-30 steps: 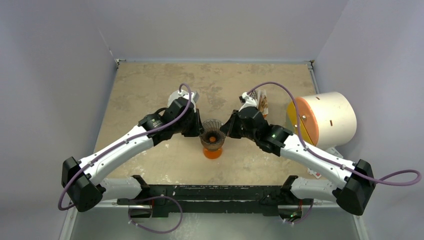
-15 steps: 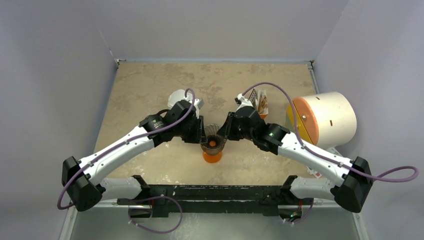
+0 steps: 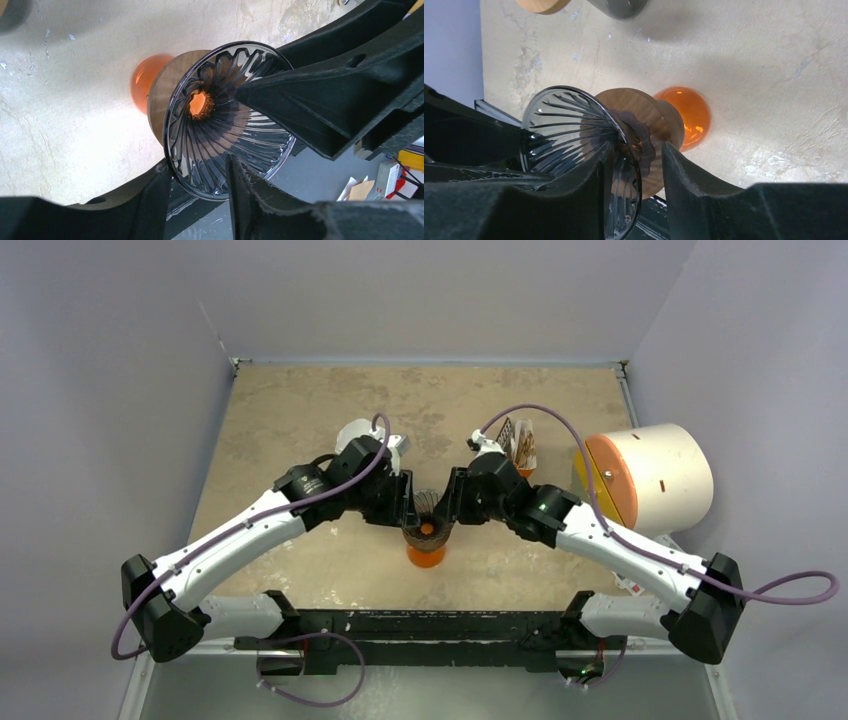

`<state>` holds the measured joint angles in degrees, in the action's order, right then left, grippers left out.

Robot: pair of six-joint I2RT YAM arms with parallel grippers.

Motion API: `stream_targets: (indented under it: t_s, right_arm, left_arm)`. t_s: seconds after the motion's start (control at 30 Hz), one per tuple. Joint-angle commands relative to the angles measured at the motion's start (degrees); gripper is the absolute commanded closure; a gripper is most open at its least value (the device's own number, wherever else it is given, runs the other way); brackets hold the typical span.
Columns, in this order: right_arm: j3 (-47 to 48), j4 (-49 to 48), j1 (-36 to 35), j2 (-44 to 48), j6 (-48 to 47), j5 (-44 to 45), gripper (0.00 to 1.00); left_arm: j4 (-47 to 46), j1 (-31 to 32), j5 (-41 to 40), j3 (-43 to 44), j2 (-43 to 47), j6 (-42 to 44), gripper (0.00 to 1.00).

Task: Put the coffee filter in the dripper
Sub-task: Place the coffee dripper in the dripper holder.

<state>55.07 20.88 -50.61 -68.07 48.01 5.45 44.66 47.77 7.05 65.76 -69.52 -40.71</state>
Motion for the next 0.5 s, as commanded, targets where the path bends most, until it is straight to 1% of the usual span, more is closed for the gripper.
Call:
stream_targets:
  t_s: [0.0,0.13,0.2,0.27,0.47]
  right_arm:
    - [3.9,1.9,-0.1,2.1,-1.4,2.2,0.55]
    - [5.7,4.5,-0.1,3.3,-2.4,2.6,0.53]
    - [7.0,6.3,-0.1,3.8,-3.7,4.5,0.52]
    - [9.0,8.8,-0.1,4.2,-5.6,7.0,0.50]
    - [15.1,13.9,0.0,4.1,-12.1,16.8,0.46]
  left_arm:
    - [1.5,0.1,-1.3,3.4,0.3,1.9,0.56]
    - [4.0,0.1,-3.7,5.0,0.5,3.1,0.50]
    - [5.3,-0.1,-5.4,5.8,0.9,3.9,0.47]
    - [6.5,-0.3,-6.4,6.8,1.2,5.0,0.45]
    - [8.9,-0.5,-9.9,9.7,2.5,8.5,0.43]
